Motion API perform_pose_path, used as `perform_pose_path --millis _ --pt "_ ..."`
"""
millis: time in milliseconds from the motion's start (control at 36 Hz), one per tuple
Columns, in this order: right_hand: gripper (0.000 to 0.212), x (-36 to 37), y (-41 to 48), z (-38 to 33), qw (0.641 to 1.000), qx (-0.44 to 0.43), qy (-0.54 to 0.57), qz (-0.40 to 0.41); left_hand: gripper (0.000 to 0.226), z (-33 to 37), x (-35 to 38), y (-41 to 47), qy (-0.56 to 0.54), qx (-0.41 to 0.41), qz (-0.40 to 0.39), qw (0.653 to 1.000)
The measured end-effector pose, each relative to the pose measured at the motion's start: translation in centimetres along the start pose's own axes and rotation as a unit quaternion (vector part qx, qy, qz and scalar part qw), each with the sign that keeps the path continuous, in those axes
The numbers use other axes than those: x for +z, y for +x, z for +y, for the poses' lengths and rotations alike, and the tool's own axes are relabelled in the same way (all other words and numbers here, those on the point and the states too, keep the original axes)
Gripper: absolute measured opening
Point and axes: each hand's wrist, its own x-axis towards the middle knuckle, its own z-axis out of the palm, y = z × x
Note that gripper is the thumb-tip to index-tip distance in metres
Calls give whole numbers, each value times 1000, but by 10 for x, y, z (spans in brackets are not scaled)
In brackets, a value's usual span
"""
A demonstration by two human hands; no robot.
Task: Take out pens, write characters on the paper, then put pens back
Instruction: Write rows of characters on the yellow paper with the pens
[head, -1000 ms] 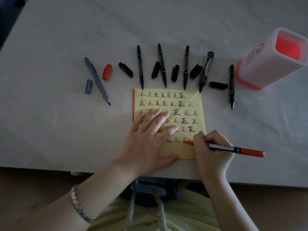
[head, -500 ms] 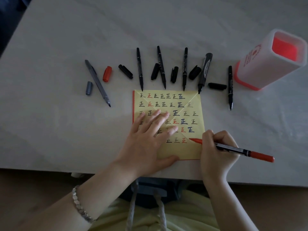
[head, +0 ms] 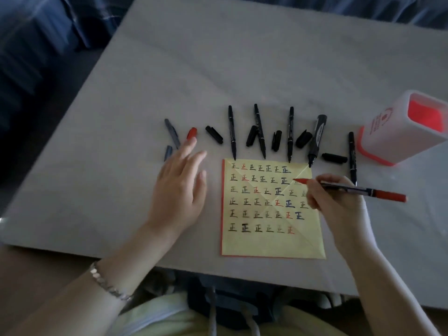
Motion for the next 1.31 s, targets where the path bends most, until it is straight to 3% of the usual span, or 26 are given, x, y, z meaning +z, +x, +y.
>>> perform_pose_path --millis 111,250,389,528,611,861,972,1056,1222,1306 --pt "11 16 19 -32 996 7 -28 -89 41 -37 -15 16 70 -65 41 995" --pt "24 51 43 -83 970 -75 -192 -126 49 -60 -17 15 123 -135 43 982" --pt "24 98 73 -101 901 -81 -348 -247 47 -70 -7 6 127 -145 17 981" --pt "25 144 85 -93 816 -129 -497 -266 46 -70 -8 8 133 -145 10 981" --pt "24 158 82 -86 784 -130 -535 -287 46 -68 -9 7 129 -147 17 981" --pt "31 169 76 -87 786 -160 -551 -230 46 -68 -7 9 116 -163 33 979" --pt "29 186 64 -91 796 -156 -520 -268 45 -69 -7 9 115 -157 44 980" --pt "33 197 59 -84 780 -133 -538 -290 44 -69 -8 9 118 -157 43 979" --pt "6 201 53 -78 787 -124 -540 -270 43 -70 -7 9 126 -149 30 980" --pt "29 189 51 -77 818 -100 -489 -284 42 -70 -7 9 131 -142 35 980"
